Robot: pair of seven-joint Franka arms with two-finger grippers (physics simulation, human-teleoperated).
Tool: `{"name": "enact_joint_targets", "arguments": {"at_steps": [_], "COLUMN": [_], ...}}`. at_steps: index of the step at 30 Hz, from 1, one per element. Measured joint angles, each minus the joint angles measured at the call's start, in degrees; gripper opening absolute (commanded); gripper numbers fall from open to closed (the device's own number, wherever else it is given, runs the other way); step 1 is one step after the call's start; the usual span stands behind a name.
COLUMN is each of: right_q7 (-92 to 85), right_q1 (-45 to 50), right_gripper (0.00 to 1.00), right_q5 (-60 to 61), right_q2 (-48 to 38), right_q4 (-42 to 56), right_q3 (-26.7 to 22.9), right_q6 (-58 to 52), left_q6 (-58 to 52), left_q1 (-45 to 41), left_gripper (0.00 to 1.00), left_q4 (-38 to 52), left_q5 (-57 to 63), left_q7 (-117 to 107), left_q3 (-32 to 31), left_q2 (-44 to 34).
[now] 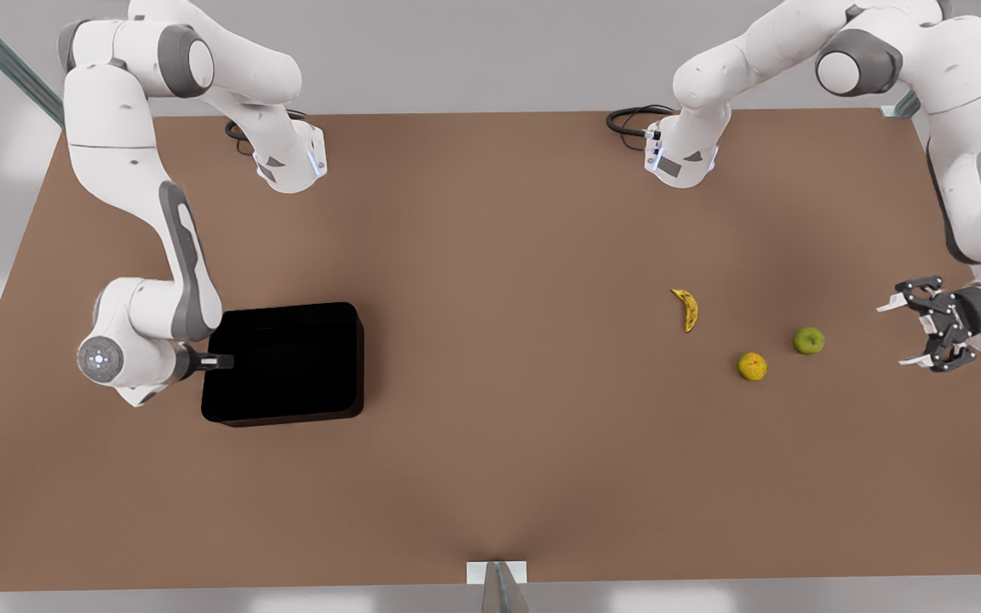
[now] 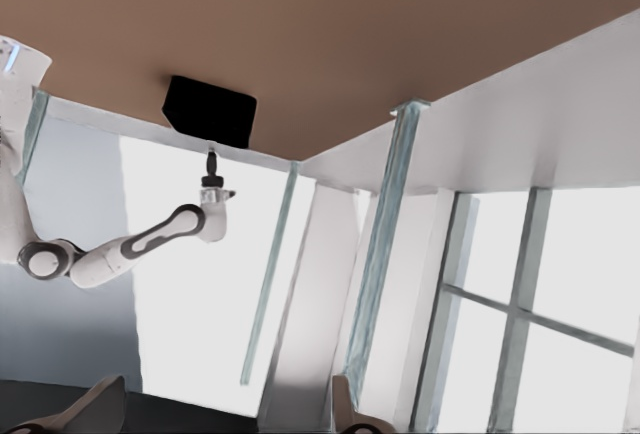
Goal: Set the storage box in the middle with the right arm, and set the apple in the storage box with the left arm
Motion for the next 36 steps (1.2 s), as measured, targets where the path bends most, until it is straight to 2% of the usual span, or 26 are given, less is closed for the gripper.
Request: {"name": "enact_joint_targets", "arguments": {"at_steps": [2,4,8,12,16,17,19,20,24,26,29,32,36], "right_q7": [0.0,-1.4,-2.8,-2.72,-2.89,-2.9,-3.06,-3.17,-3.42,-4.56,-4.65,-4.66,-5.94], "right_q1": [0.1,0.1,0.01,0.1,-0.08,-0.08,-0.08,-0.08,-0.08,-0.2,-0.25,-0.25,-0.25], "right_gripper": [1.0,1.0,1.0,1.0,1.0,0.96,0.53,0.44,0.41,0.31,0.26,0.25,0.24], "right_q5": [0.0,-0.14,-0.71,-0.67,-0.63,-0.62,-0.69,-0.66,-0.71,-0.68,-0.7,-0.71,-0.7], "right_q2": [1.14,1.35,0.43,1.01,1.0,1.04,1.15,1.16,1.31,1.25,1.34,1.25,1.25], "right_q4": [0.14,-1.23,-4.97,-7.4,-7.7,-7.69,-7.69,-7.69,-7.69,-7.69,-7.62,-7.52,-7.25], "right_q3": [-0.09,-0.09,-0.17,-0.17,-0.17,-0.17,-0.17,-0.17,-0.17,-0.17,-0.17,-0.17,-0.17], "right_q6": [0.14,3.55,8.28,8.19,7.28,7.28,7.28,7.28,7.23,7.12,6.52,6.4,5.87], "left_q6": [0.94,1.31,3.31,10.06,9.68,9.88,10.98,12.7,18.08,19.42,19.34,19.6,19.44], "left_q1": [-4.1,-8.63,-10.49,-11.16,-11.1,-11.27,-11.24,-11.19,-11.96,-11.96,-11.96,-11.67,-8.45], "left_gripper": [1.0,1.0,1.0,1.0,1.0,1.0,1.0,1.0,1.0,1.0,1.0,1.0,1.0], "left_q4": [-5.82,-6.11,-6.56,-6.31,-6.76,-8.0,-8.91,-10.56,-10.6,-10.82,-13.95,-15.55,-12.29], "left_q5": [1.12,4.58,13.84,20.51,25.4,26.21,27.24,27.55,28.08,28.0,27.86,27.61,26.92], "left_q7": [5.24,5.67,2.0,-1.85,0.59,1.64,1.97,2.02,1.76,2.22,2.55,5.25,7.0], "left_q3": [0.16,0.67,0.7,0.7,1.93,2.78,3.93,4.45,4.43,4.48,4.48,6.52,7.29], "left_q2": [-3.98,-5.17,-4.33,-2.66,-2.06,-1.97,-1.3,-1.23,-1.84,-0.97,-0.7,0.43,3.34]}}
